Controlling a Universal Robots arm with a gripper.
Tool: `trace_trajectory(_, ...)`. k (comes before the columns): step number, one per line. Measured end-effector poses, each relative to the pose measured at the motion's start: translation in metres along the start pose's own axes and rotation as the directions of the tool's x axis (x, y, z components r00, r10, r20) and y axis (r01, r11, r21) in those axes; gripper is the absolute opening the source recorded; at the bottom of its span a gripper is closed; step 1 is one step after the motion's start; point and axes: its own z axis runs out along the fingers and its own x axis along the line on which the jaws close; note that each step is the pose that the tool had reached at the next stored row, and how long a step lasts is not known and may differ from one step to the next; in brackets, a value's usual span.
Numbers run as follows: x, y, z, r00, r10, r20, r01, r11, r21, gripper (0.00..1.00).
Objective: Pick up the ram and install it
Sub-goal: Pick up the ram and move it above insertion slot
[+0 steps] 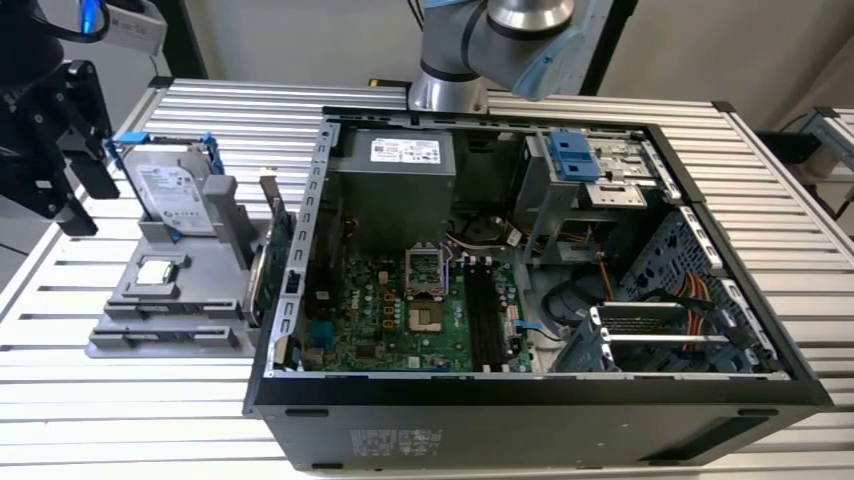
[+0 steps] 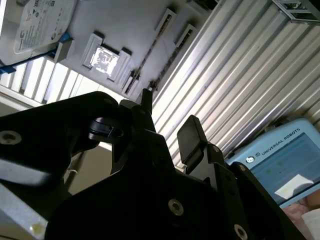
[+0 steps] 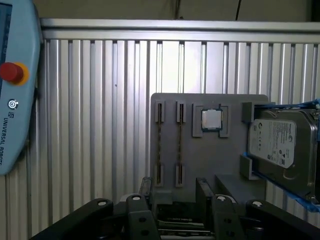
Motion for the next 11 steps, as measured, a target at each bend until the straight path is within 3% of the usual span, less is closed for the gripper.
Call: trace_trajectory(11, 0.0, 0.0, 0.0038, 1.0, 0.0, 0.0, 0.0, 1.0, 0.0002, 1.0)
